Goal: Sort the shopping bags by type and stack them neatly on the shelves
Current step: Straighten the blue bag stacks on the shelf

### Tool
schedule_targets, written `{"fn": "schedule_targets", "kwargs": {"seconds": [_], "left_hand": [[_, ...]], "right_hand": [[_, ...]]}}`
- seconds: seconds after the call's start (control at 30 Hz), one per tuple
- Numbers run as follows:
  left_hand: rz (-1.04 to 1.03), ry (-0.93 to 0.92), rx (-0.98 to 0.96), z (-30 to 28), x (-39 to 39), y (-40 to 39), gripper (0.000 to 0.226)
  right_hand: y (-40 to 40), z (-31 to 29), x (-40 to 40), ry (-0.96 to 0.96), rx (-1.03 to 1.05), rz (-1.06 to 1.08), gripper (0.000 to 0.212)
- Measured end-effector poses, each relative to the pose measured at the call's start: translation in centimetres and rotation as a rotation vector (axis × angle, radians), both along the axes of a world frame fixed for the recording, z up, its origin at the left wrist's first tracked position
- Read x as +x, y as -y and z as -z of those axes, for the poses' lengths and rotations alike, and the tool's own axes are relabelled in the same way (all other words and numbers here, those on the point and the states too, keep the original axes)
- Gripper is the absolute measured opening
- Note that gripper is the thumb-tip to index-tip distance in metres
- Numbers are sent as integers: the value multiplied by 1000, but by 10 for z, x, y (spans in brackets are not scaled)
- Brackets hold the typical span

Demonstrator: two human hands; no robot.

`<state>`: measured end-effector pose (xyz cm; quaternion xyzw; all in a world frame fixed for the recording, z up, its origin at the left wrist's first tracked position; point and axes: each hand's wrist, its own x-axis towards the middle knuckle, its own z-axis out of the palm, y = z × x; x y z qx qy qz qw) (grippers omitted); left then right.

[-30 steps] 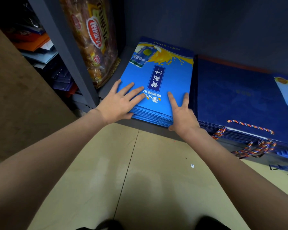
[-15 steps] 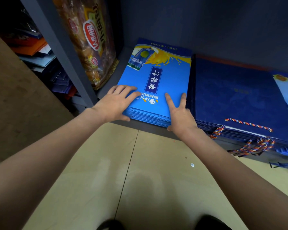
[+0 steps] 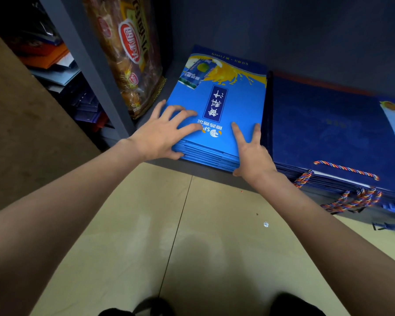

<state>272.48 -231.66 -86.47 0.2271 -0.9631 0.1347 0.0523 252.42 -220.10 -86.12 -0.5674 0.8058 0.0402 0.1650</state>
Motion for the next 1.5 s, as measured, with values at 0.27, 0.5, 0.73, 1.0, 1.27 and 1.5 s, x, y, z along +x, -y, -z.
{"fn": "schedule_targets", "kwargs": {"seconds": [0.27,0.5,0.73,1.0,1.27,1.5], "left_hand": [[4,71,-135,7,-8,-13,92],[-187,-53,-55,22,-16,-27,90],[-222,-189,287,16,1,-18,78],[-654,93,609,-1,-12,-18,113],[-655,67,493,-3,-18,-24,112],[-617,-11,499,-6,-11,-26,104]], "right_hand": [[0,-2,1,10,4,10,110],[0,2,2,-11,-8,5,110],[0,4,1,-13,-11,-11,109],[1,3,3,-56,18,-9,110],[2,-7,3,75,38,19,112],[3,-14,2,72,41,40,112]]}}
